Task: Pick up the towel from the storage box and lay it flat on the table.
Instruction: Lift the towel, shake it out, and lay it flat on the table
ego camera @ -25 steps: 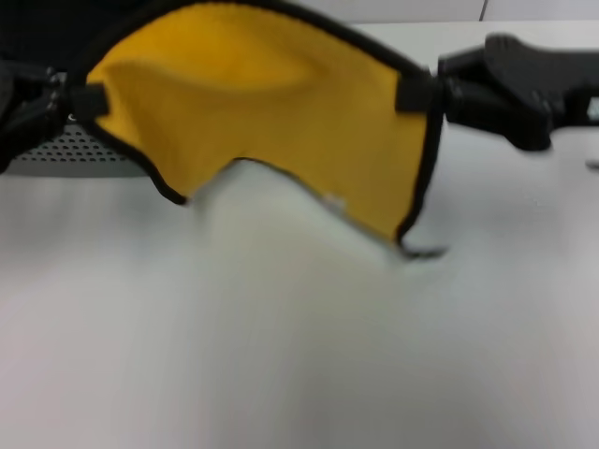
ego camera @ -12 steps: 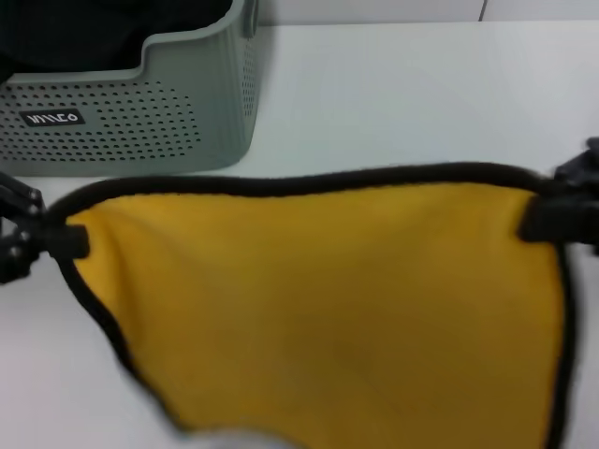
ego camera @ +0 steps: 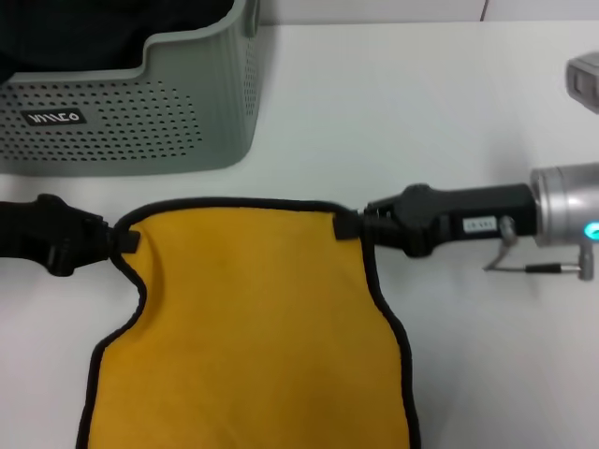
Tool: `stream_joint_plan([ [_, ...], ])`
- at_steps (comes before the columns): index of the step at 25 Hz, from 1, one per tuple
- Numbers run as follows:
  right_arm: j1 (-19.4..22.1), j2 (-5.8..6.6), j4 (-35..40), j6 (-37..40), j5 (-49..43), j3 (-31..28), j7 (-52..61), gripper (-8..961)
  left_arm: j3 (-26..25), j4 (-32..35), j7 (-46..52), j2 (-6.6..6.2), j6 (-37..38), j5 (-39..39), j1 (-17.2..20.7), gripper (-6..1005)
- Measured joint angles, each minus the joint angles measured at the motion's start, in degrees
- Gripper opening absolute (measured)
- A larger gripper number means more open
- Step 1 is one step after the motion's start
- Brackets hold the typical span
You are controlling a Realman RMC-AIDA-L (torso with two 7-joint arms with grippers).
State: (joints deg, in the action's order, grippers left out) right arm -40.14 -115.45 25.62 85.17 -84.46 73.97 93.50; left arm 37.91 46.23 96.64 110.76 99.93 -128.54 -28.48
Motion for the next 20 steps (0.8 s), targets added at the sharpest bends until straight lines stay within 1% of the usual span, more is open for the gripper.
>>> stream_joint_plan([
  [3,-0.61,0.33,0.54,-4.93,-0.96,0.27,0.28,11,0.02,-0.05,0.92,0.41,-1.72,-2.02,-0.72,27],
  [6,-1.34,1.04,0.7,-8.68,-2.15,0.28,0.2,11,-0.37,-0.03,1.4,0.84,-3.45,-2.65,-1.3,27],
  [10,-1.98,2.19,1.71,-11.64,-3.33,0.28,0.01,10,-0.41,0.29,1.94,1.44,-5.96,-2.91,-2.09,27],
  [11,-2.6,2.61,1.82,-12.45,-3.75,0.28,0.03,10,-0.36,0.36,1.97,1.68,-6.63,-3.14,-2.34,27],
  [15,-5.16,3.48,1.79,-14.29,-6.17,0.25,0.73,10,-0.27,0.51,2.6,2.24,-9.11,-4.13,-3.21,27],
  [18,-7.45,3.67,1.55,-16.03,-8.8,0.22,2.08,10,-0.26,0.43,3.37,2.35,-10.38,-4.88,-3.74,27],
  [20,-8.95,3.25,1.31,-17.8,-11.25,0.22,2.82,10,-0.27,0.44,3.56,2.5,-11.41,-4.98,-3.84,28],
])
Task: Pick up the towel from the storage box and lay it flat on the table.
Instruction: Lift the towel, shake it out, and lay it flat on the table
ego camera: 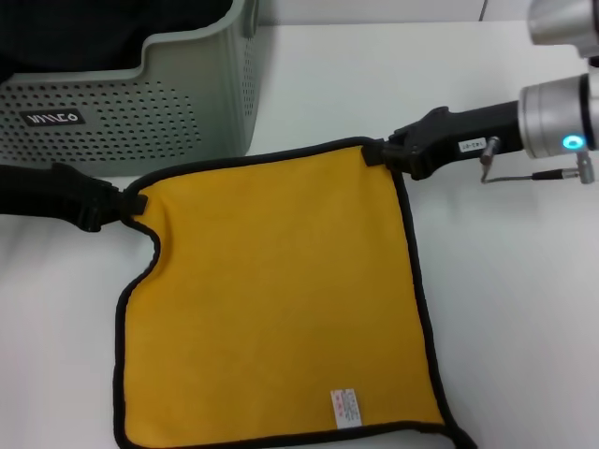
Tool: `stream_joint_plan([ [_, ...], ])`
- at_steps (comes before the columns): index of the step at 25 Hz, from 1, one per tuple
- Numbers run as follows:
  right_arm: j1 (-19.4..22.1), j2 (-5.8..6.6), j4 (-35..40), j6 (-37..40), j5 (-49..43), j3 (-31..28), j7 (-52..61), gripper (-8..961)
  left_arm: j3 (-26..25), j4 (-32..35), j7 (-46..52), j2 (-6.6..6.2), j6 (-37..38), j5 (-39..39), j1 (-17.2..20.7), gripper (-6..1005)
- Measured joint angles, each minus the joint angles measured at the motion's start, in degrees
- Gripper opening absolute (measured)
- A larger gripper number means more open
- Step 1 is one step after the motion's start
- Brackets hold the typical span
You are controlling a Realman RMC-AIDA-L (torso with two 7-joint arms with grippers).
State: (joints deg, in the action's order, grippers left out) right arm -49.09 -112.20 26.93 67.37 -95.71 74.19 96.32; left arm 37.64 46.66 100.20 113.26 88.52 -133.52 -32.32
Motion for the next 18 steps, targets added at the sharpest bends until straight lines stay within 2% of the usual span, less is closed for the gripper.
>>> stream_joint_plan([
  [6,-1.82,-1.56,0.39,-4.17,-3.28,0.01,0.4,11,-0.04,-0.05,0.38,0.3,-3.52,-0.24,-0.16,28],
  [18,-3.27,-1.49,0.42,-5.64,-3.7,0.06,0.27,40,-0.11,-0.04,0.35,0.51,-5.67,-0.2,-1.96,28],
])
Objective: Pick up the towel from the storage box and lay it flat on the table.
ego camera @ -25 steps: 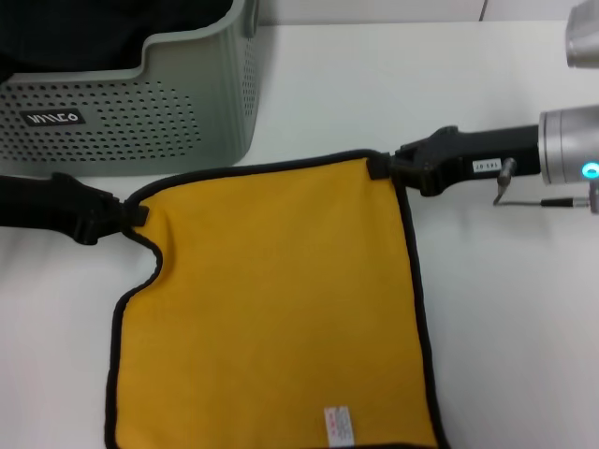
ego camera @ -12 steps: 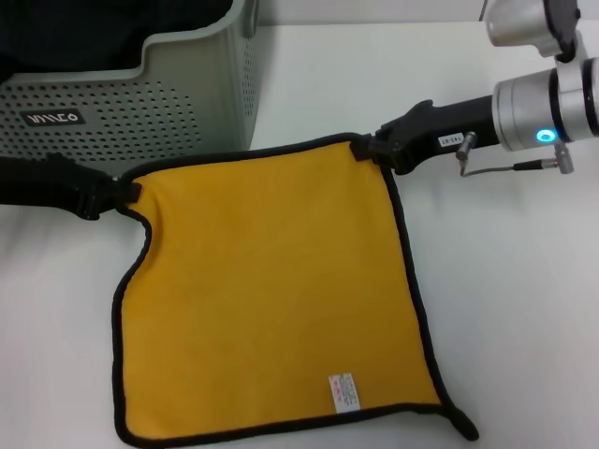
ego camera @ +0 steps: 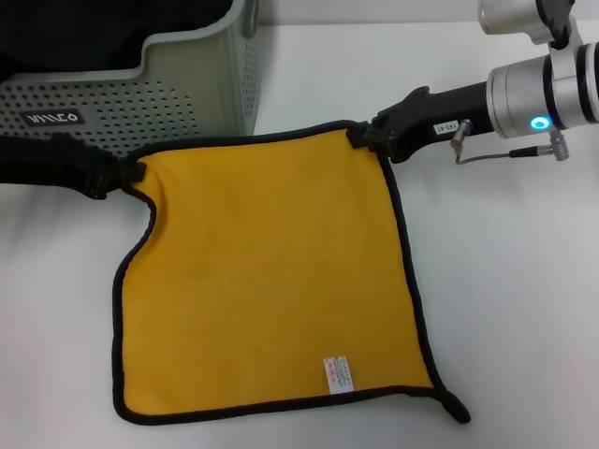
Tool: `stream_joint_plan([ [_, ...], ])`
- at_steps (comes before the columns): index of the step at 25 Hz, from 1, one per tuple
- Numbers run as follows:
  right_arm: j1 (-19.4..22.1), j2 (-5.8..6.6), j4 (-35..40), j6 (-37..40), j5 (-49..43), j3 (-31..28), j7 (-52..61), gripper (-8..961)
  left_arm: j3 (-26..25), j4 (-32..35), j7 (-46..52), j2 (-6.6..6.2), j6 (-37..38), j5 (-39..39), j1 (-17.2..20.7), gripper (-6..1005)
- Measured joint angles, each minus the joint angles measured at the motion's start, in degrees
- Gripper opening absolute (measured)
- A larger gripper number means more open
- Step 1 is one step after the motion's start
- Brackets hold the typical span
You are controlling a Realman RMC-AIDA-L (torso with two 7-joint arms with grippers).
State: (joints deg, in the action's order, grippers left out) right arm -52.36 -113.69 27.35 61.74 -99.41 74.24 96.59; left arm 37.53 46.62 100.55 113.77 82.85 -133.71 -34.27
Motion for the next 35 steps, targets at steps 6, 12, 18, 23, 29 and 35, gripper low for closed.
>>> stream_joint_plan([
  [6,0.56,-0.29,-0.1,-0.23,0.0,-0.16,0.28,69,0.0,-0.19,-0.02,0.16,0.02,0.07,-0.22,29],
  [12,1.99,-0.96,1.12,-5.28,-0.17,0.09,3.39,98,-0.06,-0.22,0.6,0.11,0.58,0.08,0.07,73],
  [18,4.01,-1.0,3.26,-6.26,-0.93,0.62,3.84,301,-0.29,0.51,2.24,-0.43,0.94,0.35,0.32,243],
  [23,12.05,-1.89,12.18,-2.42,-0.31,0.61,2.84,473,-0.44,4.89,0.43,-1.19,5.73,9.51,4.32,378],
  [29,27.84,-2.23,25.99,8.84,15.15,5.72,-6.74,740,-0.19,7.89,-18.0,-1.25,21.98,31.17,15.02,470],
  [35,31.48,-2.38,26.12,24.18,23.33,7.45,-12.56,839,0.86,2.97,-33.78,1.76,30.52,34.03,18.49,515],
])
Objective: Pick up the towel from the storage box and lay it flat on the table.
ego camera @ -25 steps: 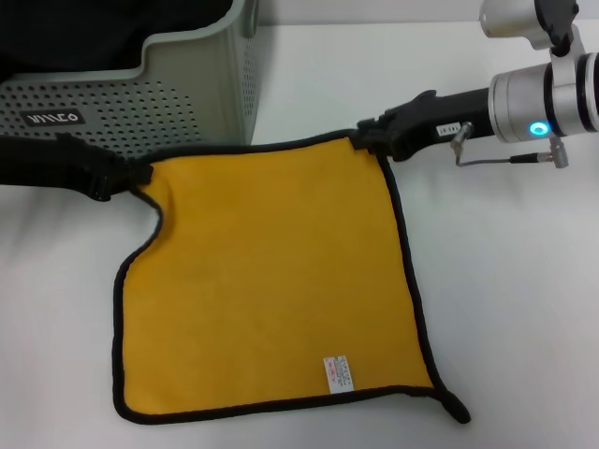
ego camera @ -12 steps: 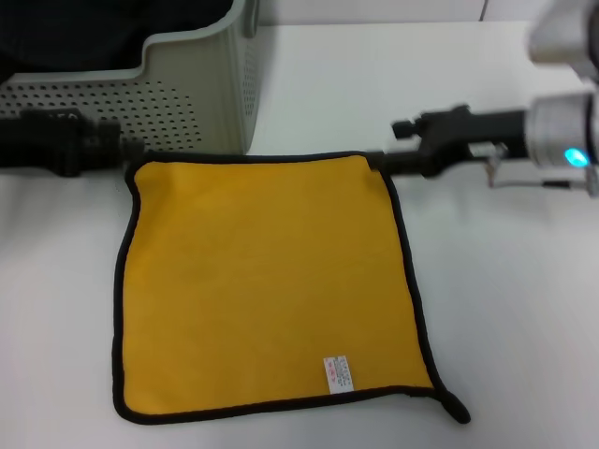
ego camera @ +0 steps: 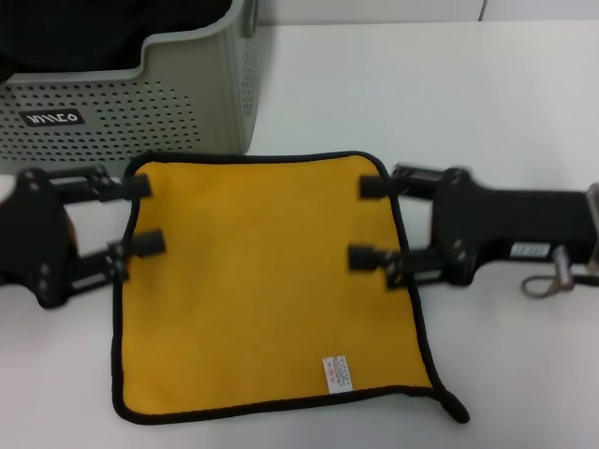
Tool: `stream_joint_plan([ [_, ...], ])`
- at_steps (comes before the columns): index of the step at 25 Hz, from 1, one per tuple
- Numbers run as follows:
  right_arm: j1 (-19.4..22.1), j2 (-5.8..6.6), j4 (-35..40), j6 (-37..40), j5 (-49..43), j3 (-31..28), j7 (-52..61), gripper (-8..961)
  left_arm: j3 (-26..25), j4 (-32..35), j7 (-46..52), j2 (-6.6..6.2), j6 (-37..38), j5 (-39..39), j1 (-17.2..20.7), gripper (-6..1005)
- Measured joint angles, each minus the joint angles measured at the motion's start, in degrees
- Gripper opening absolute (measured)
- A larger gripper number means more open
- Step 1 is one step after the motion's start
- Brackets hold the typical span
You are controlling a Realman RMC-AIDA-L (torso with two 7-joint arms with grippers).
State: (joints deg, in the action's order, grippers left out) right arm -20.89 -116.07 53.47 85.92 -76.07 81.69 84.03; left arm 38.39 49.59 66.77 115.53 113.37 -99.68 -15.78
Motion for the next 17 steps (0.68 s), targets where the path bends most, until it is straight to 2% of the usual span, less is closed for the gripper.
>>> stream_joint_plan([
  [1,-0.34,-0.09,-0.17,0.91,0.84,1.54,-0.44,856,0.43,-0.69,-0.48,0.13,0.47,-0.2,-0.13,514],
  [6,-2.12,-0.17,0.15,0.8,2.15,7.97,-1.18,872,1.52,-5.48,-0.08,-1.08,2.73,-0.07,-2.08,512],
  [13,-2.34,-0.21,0.11,0.98,4.86,10.81,-2.22,872,0.75,-7.28,7.07,-2.42,3.04,0.48,-4.37,514],
  [17,-1.23,-0.17,-0.19,1.44,6.98,11.1,-4.02,872,1.29,-6.99,7.72,-2.9,3.09,0.6,-4.55,515],
])
